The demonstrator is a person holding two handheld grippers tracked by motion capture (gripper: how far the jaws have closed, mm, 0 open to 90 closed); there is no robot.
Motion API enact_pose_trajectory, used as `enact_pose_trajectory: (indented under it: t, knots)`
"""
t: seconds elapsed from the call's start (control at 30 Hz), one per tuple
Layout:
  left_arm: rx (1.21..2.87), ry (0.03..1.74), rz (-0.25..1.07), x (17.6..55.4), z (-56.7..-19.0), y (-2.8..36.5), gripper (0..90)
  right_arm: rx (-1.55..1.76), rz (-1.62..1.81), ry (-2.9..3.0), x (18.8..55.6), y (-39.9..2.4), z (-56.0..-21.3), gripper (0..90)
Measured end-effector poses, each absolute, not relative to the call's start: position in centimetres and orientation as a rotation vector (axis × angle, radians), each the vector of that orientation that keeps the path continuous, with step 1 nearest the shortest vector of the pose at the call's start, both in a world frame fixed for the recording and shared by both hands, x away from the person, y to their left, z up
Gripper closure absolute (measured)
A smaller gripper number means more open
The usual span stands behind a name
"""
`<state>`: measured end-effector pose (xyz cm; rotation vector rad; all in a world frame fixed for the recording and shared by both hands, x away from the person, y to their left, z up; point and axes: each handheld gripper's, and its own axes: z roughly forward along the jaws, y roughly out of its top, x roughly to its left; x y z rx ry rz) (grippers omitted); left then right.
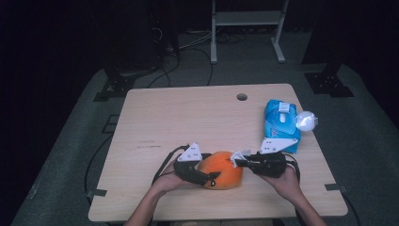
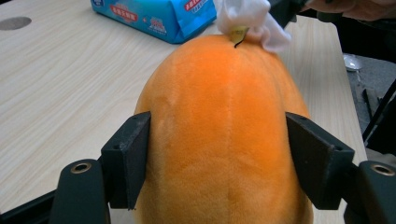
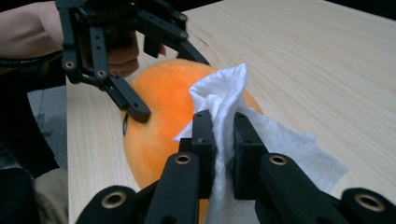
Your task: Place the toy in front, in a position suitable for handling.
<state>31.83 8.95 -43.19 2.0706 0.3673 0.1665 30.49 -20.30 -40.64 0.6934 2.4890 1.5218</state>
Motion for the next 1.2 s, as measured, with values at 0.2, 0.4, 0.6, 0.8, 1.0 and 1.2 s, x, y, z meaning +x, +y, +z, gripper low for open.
enact_pose_trajectory:
  t: [0.2,0.4,0.6,0.8,1.0,1.2]
  knots:
    - [2.061,0.367,0.153,31.9,-43.4,9.3,27.5,0.771,1.559,2.488,30.6,-22.2,-41.3,81.3]
    - [2.079,0.34,0.174,31.5,-43.3,9.1,26.5,0.731,1.58,2.507,30.4,-21.6,-41.0,81.3]
    - [2.093,0.288,0.199,31.0,-43.1,8.4,26.2,0.687,1.619,2.508,30.5,-20.1,-40.7,81.3]
    - [2.078,0.303,0.167,31.5,-43.3,8.9,26.4,0.703,1.624,2.509,30.8,-20.4,-40.9,81.3]
    - [2.075,0.317,0.155,31.6,-43.4,9.3,26.0,0.753,1.609,2.509,30.9,-21.9,-41.5,81.2]
    - [2.079,0.315,0.169,31.5,-43.3,9.0,25.7,0.75,1.621,2.514,30.7,-22.1,-41.5,81.2]
